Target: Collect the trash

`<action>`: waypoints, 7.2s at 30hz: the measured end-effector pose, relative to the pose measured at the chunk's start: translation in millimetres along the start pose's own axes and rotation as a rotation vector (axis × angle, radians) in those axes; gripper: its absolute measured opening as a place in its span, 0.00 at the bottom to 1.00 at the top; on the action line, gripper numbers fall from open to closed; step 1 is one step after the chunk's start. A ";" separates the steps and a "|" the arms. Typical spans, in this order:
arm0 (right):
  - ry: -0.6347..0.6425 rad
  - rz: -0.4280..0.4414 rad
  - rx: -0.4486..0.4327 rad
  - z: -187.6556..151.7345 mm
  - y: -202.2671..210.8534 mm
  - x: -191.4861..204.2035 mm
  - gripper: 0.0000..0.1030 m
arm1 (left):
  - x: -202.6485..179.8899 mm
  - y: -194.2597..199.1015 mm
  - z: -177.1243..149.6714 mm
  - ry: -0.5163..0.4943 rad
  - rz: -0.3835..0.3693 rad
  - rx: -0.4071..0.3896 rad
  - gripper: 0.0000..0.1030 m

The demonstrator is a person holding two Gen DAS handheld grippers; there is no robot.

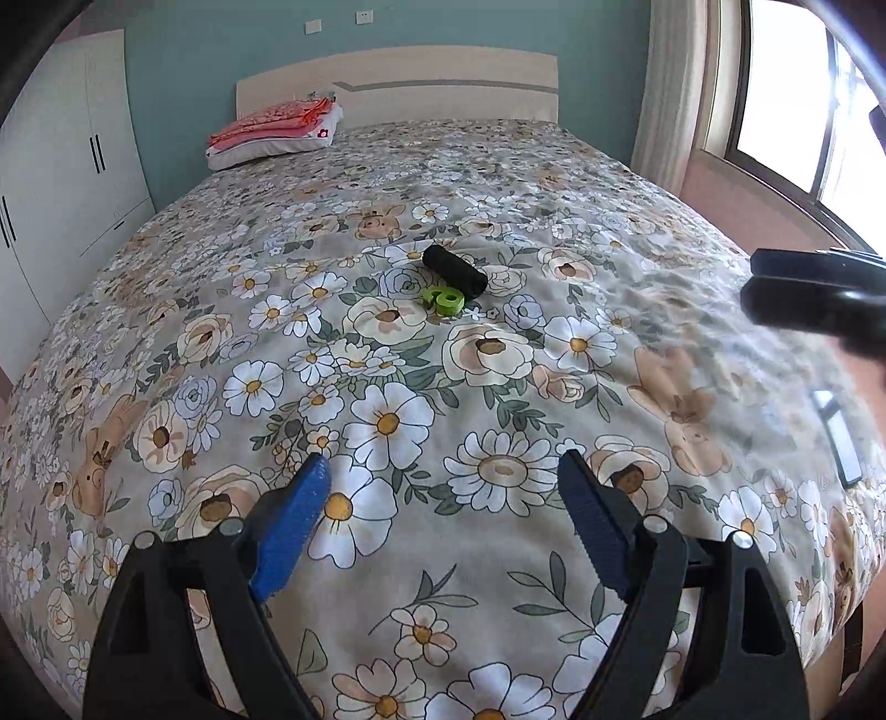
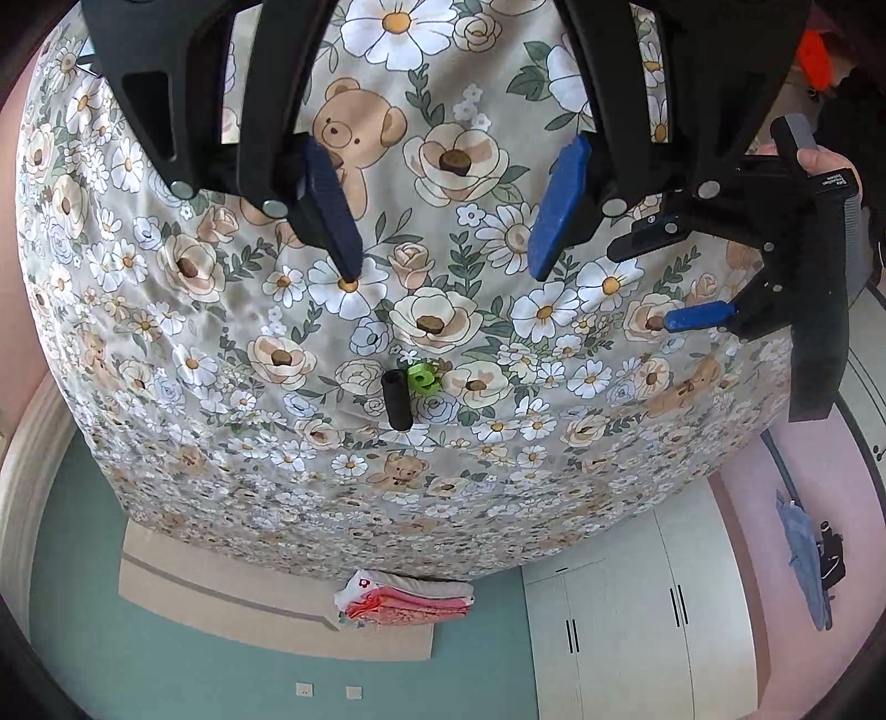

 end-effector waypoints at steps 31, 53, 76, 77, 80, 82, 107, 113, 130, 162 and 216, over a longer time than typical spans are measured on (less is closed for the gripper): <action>-0.083 -0.045 0.248 108.6 -335.1 -80.7 0.46 | -15.5 -226.3 97.2 -0.270 -0.293 0.024 0.84; -0.184 -0.001 0.203 112.3 -336.2 -94.4 0.31 | -7.7 -247.5 106.4 -0.174 -0.361 0.034 0.44; -0.142 -0.071 0.006 149.6 -99.0 -45.0 0.31 | 52.5 -56.7 146.4 -0.005 0.022 -0.092 0.44; -0.140 -0.072 -0.011 151.6 -78.9 -40.0 0.31 | 52.4 -39.0 148.1 -0.005 0.039 -0.106 0.44; -0.127 -0.079 -0.056 153.0 -19.7 -21.0 0.31 | 49.9 17.8 149.5 -0.009 0.074 -0.151 0.44; -0.112 -0.081 -0.086 151.3 18.8 -5.0 0.31 | 46.7 56.6 147.1 -0.017 0.104 -0.184 0.44; 0.070 -0.014 -0.272 -36.8 326.7 174.7 0.31 | 3.7 375.3 -13.5 -0.052 0.198 -0.395 0.44; 0.089 0.033 -0.221 -111.0 321.2 194.5 0.31 | -12.2 360.6 -77.9 -0.089 0.149 -0.314 0.44; 0.026 0.183 0.111 -307.1 190.2 230.1 0.31 | -64.3 236.1 -271.3 -0.169 -0.036 0.050 0.44; -0.375 0.154 0.657 -544.8 -86.3 217.9 0.31 | -86.4 -23.8 -495.8 0.127 -0.134 0.726 0.44; -0.124 -0.364 -0.183 -420.6 308.8 248.0 0.79 | -74.0 336.1 -353.2 -0.047 0.104 -0.075 0.92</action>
Point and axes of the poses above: each gripper's, at about its wrist camera, not at the fingertips, and y roughly against the way its jaws point, x to its left, z to its top, the point moved 8 cm from there along -y, roughly the way its jaws point, and after that the axes turned 1 degree about z, right-handed, at the moved point
